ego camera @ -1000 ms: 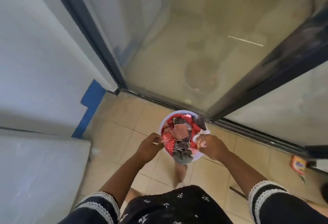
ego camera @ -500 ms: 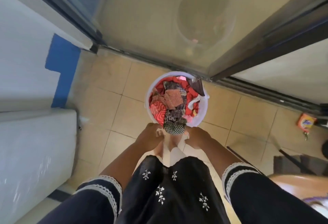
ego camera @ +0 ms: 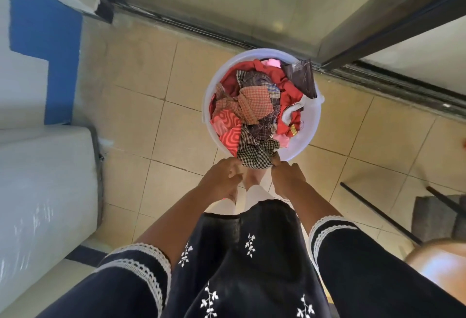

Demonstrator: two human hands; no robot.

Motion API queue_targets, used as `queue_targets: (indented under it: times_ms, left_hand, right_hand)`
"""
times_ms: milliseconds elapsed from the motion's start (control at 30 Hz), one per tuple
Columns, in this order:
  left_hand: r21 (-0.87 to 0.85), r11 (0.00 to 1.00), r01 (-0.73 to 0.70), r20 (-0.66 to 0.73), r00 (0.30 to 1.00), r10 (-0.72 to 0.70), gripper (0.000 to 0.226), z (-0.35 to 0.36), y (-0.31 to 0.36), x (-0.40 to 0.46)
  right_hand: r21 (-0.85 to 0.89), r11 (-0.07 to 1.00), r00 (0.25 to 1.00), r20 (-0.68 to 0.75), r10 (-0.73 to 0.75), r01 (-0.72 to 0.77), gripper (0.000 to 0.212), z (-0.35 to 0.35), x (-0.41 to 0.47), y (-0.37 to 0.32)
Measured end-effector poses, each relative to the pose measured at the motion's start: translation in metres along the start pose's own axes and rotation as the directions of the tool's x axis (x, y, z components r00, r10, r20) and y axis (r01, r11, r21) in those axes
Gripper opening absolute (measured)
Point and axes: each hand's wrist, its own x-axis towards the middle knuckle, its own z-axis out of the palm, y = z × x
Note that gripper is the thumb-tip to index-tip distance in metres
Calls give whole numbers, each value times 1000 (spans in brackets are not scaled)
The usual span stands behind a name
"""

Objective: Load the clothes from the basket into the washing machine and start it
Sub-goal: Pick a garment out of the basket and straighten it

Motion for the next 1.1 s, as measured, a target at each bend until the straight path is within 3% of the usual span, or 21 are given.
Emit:
queue_targets:
  times_ms: [133, 233, 333, 500, 633, 767, 867, 900, 967, 1100]
  left_hand:
    - [10, 1000, -18, 16, 1000, 18, 44, -11, 9, -34]
    - [19, 995, -95, 14, 995, 94, 55, -32, 26, -67]
    - [-22, 994, -104, 4, 995, 104, 78, -54, 39, -93]
    - [14, 985, -174, -27, 984, 174, 104, -82, 45, -139]
    - [91, 974, -205, -31, 977, 209, 110, -96, 51, -176]
    - [82, 962, -262, -98, 958, 269, 109, -105, 59, -207]
    - [14, 936, -351, -197, 917, 346, 78, -109, 65, -223]
    - [-21, 928, -371, -224, 907, 358, 61, -113, 70, -234]
    - [-81, 920, -383, -273, 896, 349, 37, -120, 75, -252]
    - [-234, 878, -418, -427, 855, 293, 18, -131, 66, -278]
  right_hand:
    - [335, 942, 995, -88, 42, -10, 33, -23, -26, -6]
    - [469, 880, 985, -171, 6, 76, 18, -50, -59, -16]
    - [566, 806, 975, -213, -64, 177, 39, -81, -106, -33]
    - [650, 714, 956, -275, -99, 261, 36, -126, -191, -42]
    - [841, 410, 936, -330, -126, 352, 29, -171, -265, -38]
    - [854, 104, 847, -478, -232, 510, 41, -214, -339, -43]
    - [796, -110, 781, -605, -154, 595, 53, -229, -376, -44]
    - [773, -130, 769, -633, -91, 621, 52, -232, -385, -46]
    - [766, -70, 769, -637, 54, 639, 44, -233, -391, -39]
    - [833, 280, 766, -550, 332, 477, 30, -214, -374, -16]
